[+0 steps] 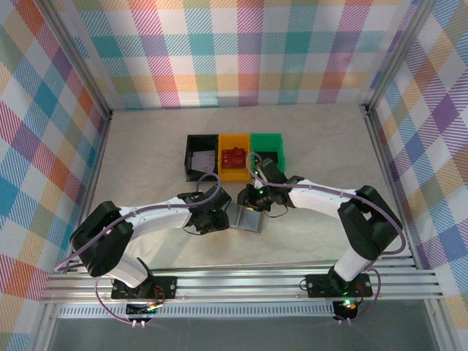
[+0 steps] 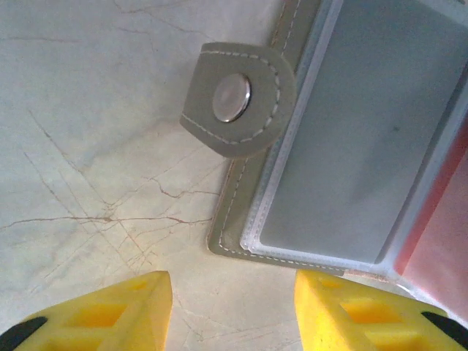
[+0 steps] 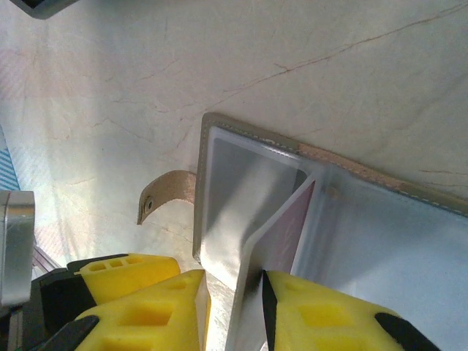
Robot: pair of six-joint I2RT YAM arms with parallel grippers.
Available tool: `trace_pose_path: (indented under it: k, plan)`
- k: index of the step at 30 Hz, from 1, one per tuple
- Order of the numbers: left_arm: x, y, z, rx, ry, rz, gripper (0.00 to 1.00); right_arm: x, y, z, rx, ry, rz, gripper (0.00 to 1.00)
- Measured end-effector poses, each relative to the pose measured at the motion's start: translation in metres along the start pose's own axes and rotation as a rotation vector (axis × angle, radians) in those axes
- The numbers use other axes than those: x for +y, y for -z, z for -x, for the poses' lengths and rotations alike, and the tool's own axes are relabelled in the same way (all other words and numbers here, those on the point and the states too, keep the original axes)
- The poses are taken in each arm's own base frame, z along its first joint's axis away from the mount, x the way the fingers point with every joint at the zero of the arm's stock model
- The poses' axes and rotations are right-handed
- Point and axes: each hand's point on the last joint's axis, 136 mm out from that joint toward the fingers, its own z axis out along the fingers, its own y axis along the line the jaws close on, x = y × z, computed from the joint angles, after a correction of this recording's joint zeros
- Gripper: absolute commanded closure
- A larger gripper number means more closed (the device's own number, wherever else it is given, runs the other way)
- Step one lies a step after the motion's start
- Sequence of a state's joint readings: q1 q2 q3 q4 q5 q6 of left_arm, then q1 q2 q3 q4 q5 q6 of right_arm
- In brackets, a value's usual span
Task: Take the credit cards out of the card holder
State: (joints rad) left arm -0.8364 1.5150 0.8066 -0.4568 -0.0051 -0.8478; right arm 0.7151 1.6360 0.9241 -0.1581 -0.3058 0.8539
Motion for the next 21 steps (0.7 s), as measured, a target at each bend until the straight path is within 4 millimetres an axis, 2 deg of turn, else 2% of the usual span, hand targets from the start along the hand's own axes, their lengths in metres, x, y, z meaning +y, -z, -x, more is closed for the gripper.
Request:
trace_pose_path:
  k: [4, 9, 14, 21]
  plan:
    - [0.003, 0.005, 0.0, -0.006, 0.0, 0.006, 0.51, 0.006, -0.004, -0.005, 0.016, 0.012, 0.004, 0.72]
    - [0.005, 0.022, 0.004, -0.042, 0.001, -0.004, 0.51, 0.014, -0.008, -0.008, 0.027, 0.028, 0.015, 0.69]
    - [0.01, 0.04, 0.009, -0.08, 0.006, -0.008, 0.5, 0.015, -0.008, -0.009, 0.031, 0.03, 0.015, 0.61]
    - [0.013, 0.045, 0.011, -0.093, 0.015, -0.008, 0.5, 0.01, -0.007, -0.011, 0.04, 0.044, -0.003, 0.59]
